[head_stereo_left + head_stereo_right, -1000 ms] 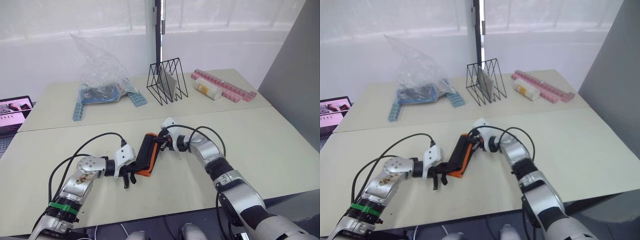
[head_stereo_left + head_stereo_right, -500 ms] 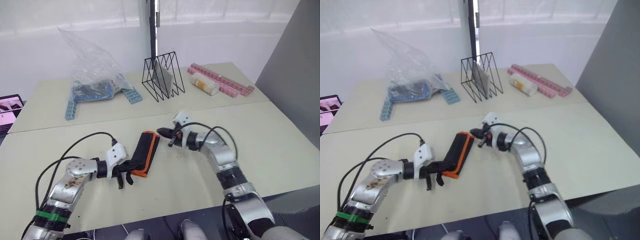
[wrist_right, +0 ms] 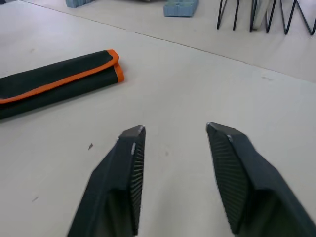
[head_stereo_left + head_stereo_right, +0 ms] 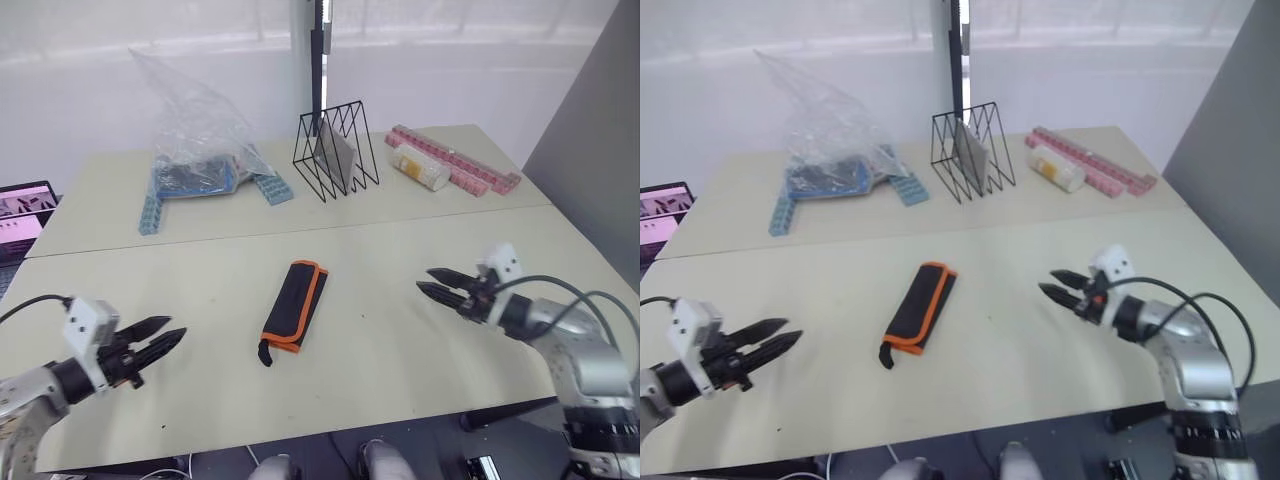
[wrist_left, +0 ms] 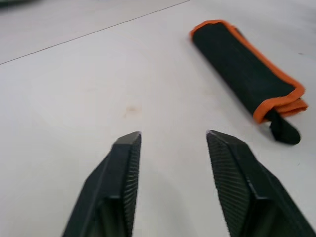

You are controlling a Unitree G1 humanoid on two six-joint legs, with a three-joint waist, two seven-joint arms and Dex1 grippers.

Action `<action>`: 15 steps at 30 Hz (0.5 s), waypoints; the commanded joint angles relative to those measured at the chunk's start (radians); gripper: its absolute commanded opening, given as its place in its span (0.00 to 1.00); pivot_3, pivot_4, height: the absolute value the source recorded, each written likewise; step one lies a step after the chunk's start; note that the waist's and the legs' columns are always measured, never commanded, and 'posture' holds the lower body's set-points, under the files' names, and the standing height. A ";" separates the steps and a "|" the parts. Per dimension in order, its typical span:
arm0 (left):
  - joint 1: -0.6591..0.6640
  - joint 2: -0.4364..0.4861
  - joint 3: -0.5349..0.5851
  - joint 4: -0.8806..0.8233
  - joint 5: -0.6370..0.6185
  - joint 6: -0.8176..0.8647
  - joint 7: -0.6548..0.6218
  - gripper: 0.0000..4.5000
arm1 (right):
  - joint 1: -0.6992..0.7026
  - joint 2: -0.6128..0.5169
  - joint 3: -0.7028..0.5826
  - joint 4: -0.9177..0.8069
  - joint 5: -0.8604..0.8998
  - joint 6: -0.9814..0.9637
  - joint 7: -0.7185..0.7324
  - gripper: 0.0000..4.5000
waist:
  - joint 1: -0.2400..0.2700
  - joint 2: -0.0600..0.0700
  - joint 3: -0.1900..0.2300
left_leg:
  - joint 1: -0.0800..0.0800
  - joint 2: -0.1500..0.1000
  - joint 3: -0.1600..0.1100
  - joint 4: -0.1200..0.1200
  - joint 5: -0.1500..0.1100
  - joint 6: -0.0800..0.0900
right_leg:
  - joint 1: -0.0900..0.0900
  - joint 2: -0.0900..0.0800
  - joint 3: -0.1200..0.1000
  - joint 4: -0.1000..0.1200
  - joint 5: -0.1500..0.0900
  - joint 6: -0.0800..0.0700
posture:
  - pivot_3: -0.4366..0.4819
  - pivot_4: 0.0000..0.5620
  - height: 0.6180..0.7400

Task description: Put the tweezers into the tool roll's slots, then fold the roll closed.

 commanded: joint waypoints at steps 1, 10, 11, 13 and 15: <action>0.053 0.005 0.093 0.064 0.015 -0.083 -0.021 0.82 | 0.082 -0.032 -0.102 0.050 0.013 -0.096 0.025 0.78 | 0.005 0.000 0.003 | 0.003 0.000 0.000 0.000 0.000 0.001 | 0.003 0.000 0.000 -0.001 0.000 0.000 | 0.48 0.27 0.87; 0.110 -0.008 0.146 0.230 0.064 -0.220 0.009 1.00 | 0.136 -0.062 -0.203 0.228 -0.033 -0.254 -0.037 0.99 | 0.010 -0.004 0.010 | 0.011 0.002 0.001 0.002 -0.002 0.002 | 0.015 -0.001 -0.005 -0.004 0.000 0.001 | 0.48 0.27 0.87; 0.110 -0.004 0.140 0.236 0.066 -0.225 0.008 1.00 | 0.134 -0.066 -0.198 0.242 -0.033 -0.257 -0.033 0.99 | 0.010 -0.004 0.010 | 0.011 0.001 0.001 0.002 -0.002 0.002 | 0.015 -0.001 -0.005 -0.004 0.000 0.001 | 0.48 0.27 0.87; 0.109 0.001 0.128 0.254 0.070 -0.233 0.000 1.00 | 0.132 -0.071 -0.185 0.260 -0.035 -0.267 -0.029 0.99 | 0.010 -0.005 0.010 | 0.011 0.002 0.001 0.002 -0.002 0.002 | 0.015 -0.002 -0.005 -0.004 0.000 0.001 | 0.48 0.27 0.87; 0.105 0.002 0.121 0.269 0.074 -0.243 -0.006 1.00 | 0.126 -0.072 -0.179 0.272 -0.038 -0.275 -0.029 0.99 | 0.009 -0.005 0.010 | 0.011 0.002 0.001 0.002 -0.002 0.002 | 0.015 -0.002 -0.005 -0.004 0.000 0.001 | 0.48 0.27 0.87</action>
